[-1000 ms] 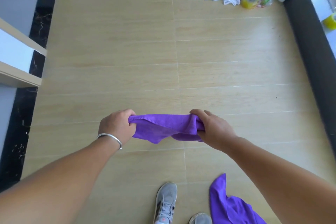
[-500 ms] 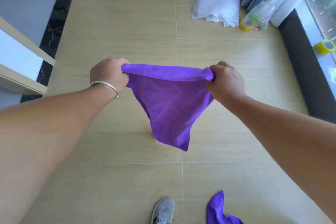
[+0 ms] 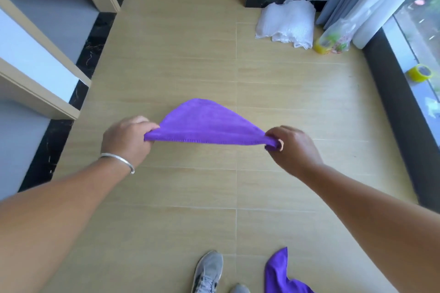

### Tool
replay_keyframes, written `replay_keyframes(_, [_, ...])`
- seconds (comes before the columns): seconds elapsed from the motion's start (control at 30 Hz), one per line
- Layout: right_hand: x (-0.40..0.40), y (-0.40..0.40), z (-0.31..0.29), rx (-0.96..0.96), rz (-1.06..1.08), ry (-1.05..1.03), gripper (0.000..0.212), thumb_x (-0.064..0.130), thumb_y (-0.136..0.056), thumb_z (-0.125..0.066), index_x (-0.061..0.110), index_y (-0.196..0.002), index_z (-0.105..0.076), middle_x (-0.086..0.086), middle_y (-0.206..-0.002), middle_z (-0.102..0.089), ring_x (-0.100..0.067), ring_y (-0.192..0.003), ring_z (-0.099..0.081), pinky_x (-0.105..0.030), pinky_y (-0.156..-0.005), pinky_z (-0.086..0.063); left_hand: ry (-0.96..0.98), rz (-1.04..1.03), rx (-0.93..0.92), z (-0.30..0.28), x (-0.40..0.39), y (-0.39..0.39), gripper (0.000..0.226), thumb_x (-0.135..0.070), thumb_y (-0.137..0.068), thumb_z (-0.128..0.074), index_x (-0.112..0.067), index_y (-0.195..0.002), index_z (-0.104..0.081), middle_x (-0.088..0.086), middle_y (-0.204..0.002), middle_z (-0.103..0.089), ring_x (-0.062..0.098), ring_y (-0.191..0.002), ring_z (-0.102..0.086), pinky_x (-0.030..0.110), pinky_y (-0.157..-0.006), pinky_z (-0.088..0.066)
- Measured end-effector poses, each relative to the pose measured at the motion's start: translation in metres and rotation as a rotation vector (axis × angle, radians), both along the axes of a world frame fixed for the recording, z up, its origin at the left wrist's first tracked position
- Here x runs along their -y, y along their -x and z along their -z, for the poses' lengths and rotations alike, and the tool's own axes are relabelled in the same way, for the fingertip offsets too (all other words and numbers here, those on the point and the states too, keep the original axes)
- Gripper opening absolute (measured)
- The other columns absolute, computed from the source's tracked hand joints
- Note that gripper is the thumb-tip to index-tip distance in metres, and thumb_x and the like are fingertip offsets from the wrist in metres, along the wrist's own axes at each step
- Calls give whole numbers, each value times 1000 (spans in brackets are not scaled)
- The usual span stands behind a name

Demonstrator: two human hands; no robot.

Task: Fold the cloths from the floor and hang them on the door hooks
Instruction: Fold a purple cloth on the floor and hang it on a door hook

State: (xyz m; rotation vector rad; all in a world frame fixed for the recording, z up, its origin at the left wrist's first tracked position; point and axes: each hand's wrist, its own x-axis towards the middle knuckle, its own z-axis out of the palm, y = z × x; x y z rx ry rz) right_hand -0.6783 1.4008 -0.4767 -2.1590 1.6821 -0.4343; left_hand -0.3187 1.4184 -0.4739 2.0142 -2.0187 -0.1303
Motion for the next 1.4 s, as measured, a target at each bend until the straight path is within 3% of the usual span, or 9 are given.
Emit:
replay_keyframes(0.1, [-64, 12, 41, -92, -51, -98, 20, 11, -76, -68, 14, -95, -69, -8, -75, -67, -34, -74, -61, -35, -64, -46, -96, 73, 82, 37, -63, 6, 28, 2, -63, -76, -19, -82, -78, 4, -82, -71, 32, -71, -66, 35, -58, -51])
replay_keyframes(0.27, [-156, 24, 123, -154, -102, -280, 10, 11, -69, -63, 14, -78, -61, -5, -66, -61, -33, -69, -58, -29, -58, -32, -284, 239, 210, 114, -147, 17, 41, 4, -34, -86, -19, -66, -75, 2, -59, -64, 27, -52, -63, 33, -47, -52])
replay_keyframes(0.47, [-244, 25, 216, -202, -116, -533, 14, 31, -71, -52, 19, -73, -57, 2, -72, -61, -24, -80, -56, -30, -64, -34, -732, 233, 382, 222, -227, 25, 32, -21, -82, -54, -32, -109, -67, -8, -105, -64, 18, -106, -58, 29, -86, -39])
replay_keyframes(0.6, [-283, 19, 262, -330, -95, -615, 16, 32, -74, -48, 18, -73, -56, 2, -76, -62, -23, -82, -55, -29, -63, -28, -859, 204, 319, 274, -264, 37, 33, -23, -86, -51, -36, -113, -65, -8, -110, -65, 18, -108, -58, 28, -88, -40])
replay_keyframes(0.73, [-298, 15, 295, -460, -60, -730, 19, 22, -80, -44, 19, -84, -63, 0, -89, -66, -26, -91, -57, -32, -66, -36, -940, 87, 221, 307, -286, 35, 19, -29, -84, -60, -36, -102, -63, -7, -98, -70, 19, -95, -63, 27, -74, -42])
replay_keyframes(0.9, [-279, 16, 331, -395, 57, -727, 26, 14, -83, -42, 22, -91, -66, 0, -93, -64, -26, -91, -59, -30, -63, -36, -978, -62, 19, 338, -268, 19, 9, -46, -82, -68, -39, -77, -63, -14, -84, -69, 14, -84, -63, 26, -61, -40])
replay_keyframes(1.1, [-184, 9, 393, -165, 311, -608, 20, 17, -89, -48, 23, -101, -63, -5, -95, -69, -29, -88, -60, -30, -65, -38, -775, -298, -378, 390, -179, -4, 26, -23, -79, -78, -38, -67, -60, -10, -68, -68, 17, -69, -63, 29, -68, -48])
replay_keyframes(1.23, [-98, 0, 451, -30, 450, -459, 13, 24, -91, -55, 22, -100, -65, -2, -90, -68, -22, -74, -52, -29, -62, -36, -622, -279, -391, 453, -91, -12, 14, -25, -84, -72, -32, -76, -63, -8, -72, -66, 20, -72, -63, 28, -67, -44])
replay_keyframes(1.4, [-11, -3, 551, -58, 459, -357, 17, 20, -89, -53, 22, -102, -65, -5, -94, -67, -26, -86, -58, -29, -64, -38, -505, -234, -293, 542, -3, -15, 18, -21, -88, -62, -32, -73, -61, -11, -75, -63, 21, -77, -61, 29, -69, -45])
